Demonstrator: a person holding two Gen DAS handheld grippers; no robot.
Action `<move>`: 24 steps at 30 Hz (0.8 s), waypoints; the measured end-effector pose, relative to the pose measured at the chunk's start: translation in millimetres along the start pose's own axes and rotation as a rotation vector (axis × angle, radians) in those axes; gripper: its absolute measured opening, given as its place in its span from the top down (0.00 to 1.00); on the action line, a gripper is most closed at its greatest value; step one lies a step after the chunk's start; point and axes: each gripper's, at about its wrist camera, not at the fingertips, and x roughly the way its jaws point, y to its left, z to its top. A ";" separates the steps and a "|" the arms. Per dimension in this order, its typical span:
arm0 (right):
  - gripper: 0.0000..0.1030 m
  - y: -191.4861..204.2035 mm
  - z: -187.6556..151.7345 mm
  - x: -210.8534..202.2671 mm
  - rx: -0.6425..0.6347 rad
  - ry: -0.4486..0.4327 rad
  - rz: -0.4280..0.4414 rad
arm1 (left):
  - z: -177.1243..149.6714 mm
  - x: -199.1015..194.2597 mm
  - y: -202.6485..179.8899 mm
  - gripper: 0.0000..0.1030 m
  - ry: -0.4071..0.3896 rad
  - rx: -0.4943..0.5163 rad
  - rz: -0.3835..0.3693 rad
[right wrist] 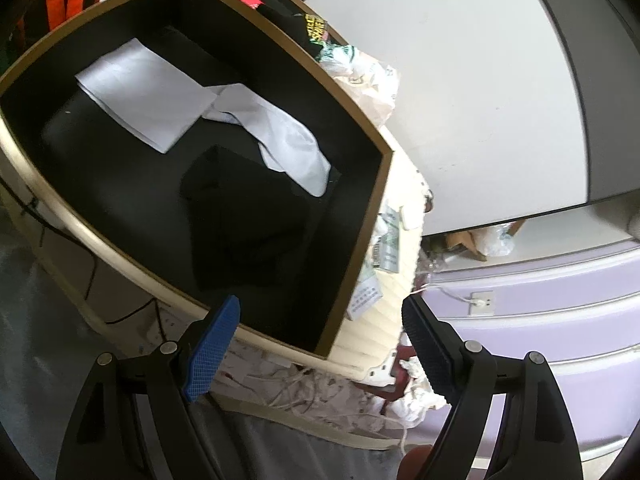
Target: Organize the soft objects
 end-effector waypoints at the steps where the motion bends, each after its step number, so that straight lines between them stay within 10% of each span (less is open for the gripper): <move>1: 0.20 -0.6 0.1 1.1 0.000 0.001 -0.005 | 0.0 0.0 0.0 0.02 -0.001 0.000 0.000; 24: 0.20 10.7 -0.9 -1.4 -0.071 -0.027 -0.096 | -0.1 -0.5 1.1 0.02 -0.001 -0.001 -0.001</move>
